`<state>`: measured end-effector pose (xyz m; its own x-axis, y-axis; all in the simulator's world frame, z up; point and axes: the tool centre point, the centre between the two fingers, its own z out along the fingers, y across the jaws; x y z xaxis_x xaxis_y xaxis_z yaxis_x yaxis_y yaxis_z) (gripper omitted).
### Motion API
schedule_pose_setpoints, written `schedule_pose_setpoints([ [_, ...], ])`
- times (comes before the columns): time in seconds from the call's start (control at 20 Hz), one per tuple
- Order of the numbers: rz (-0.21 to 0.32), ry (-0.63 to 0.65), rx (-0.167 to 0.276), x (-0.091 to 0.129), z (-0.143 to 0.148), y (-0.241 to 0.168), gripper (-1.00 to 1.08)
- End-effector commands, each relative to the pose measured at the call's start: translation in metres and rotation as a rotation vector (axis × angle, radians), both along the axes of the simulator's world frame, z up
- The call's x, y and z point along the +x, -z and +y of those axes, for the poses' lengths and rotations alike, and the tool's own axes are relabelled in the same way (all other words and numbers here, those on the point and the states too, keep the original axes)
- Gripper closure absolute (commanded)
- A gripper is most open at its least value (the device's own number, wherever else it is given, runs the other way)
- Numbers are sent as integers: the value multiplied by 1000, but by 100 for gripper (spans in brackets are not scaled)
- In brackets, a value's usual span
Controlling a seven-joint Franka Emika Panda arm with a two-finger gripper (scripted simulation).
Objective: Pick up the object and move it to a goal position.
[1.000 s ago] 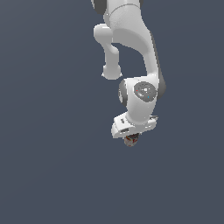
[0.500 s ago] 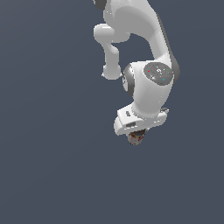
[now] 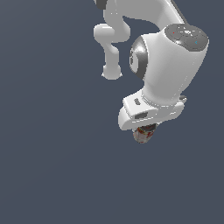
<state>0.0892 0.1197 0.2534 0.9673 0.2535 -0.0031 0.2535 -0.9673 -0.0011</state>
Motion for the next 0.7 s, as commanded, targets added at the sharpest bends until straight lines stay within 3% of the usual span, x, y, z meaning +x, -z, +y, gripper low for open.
schedule_pose_setpoints([
  [0.0,-3,0,0,5,2,-16,108],
  [0.65,-3,0,0,15,6,-42,108],
])
